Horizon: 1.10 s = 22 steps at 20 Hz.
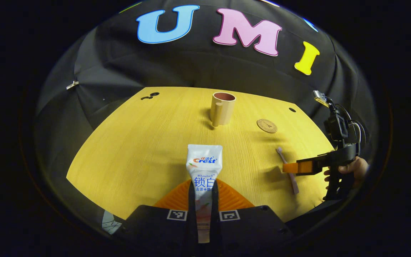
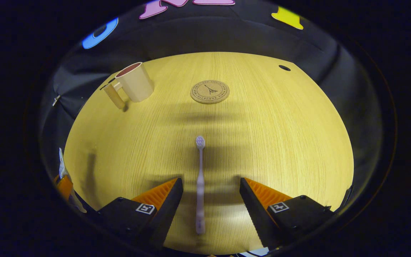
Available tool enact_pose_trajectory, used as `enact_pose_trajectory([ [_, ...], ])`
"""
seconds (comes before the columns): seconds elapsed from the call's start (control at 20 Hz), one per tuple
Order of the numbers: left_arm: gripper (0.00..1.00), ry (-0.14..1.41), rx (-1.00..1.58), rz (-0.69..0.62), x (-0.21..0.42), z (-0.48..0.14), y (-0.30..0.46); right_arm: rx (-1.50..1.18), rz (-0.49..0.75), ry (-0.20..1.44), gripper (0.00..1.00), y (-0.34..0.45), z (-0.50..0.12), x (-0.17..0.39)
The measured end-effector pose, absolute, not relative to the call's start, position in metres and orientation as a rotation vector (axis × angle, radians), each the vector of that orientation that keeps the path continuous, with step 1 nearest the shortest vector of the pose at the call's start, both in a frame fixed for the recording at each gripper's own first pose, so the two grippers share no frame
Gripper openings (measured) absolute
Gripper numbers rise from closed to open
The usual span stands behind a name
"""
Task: Put the toothbrush and toothpaste on the desktop into the cup, then pick up the cup and place it on the coaster on the desktop.
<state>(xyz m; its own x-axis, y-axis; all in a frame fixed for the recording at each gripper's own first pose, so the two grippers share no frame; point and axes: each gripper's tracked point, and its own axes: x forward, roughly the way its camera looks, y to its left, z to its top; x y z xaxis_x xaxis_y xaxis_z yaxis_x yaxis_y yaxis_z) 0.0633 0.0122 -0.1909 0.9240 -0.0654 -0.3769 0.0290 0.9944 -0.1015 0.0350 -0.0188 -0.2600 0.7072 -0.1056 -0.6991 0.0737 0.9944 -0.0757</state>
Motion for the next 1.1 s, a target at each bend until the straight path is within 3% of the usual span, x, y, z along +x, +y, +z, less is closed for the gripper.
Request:
enact_pose_trajectory([
  [0.1, 0.18, 0.395, -0.089, -0.059, 0.058, -0.191, 0.014, -0.059, -0.119, 0.770, 0.99, -0.020, -0.262, 0.039],
  [0.2, 0.18, 0.396, -0.078, -0.079, 0.056, -0.190, 0.014, -0.062, -0.134, 0.774, 0.92, -0.019, -0.260, 0.035],
  [0.3, 0.18, 0.399, -0.061, -0.094, 0.053, -0.189, 0.015, -0.044, -0.157, 0.788, 0.72, -0.019, -0.261, 0.036],
  [0.4, 0.18, 0.397, -0.046, -0.108, 0.046, -0.187, 0.018, -0.031, -0.174, 0.809, 0.69, -0.017, -0.261, 0.037],
  [0.45, 0.18, 0.387, -0.043, -0.122, 0.043, -0.184, 0.018, -0.024, -0.187, 0.816, 0.48, -0.016, -0.262, 0.037],
  [0.55, 0.18, 0.372, -0.047, -0.157, 0.039, -0.182, 0.017, -0.027, -0.199, 0.819, 0.44, -0.014, -0.261, 0.039],
  [0.65, 0.18, 0.365, -0.054, -0.184, 0.032, -0.184, 0.017, -0.016, -0.238, 0.795, 0.14, -0.015, -0.262, 0.042],
  [1.05, 0.18, 0.386, -0.075, -0.169, 0.014, -0.202, 0.038, -0.022, -0.189, 0.791, 0.07, -0.009, -0.261, 0.038],
  [1.1, 0.14, 0.384, -0.083, -0.172, 0.016, -0.200, 0.039, 0.010, -0.150, 0.778, 0.07, 0.000, -0.257, 0.036],
])
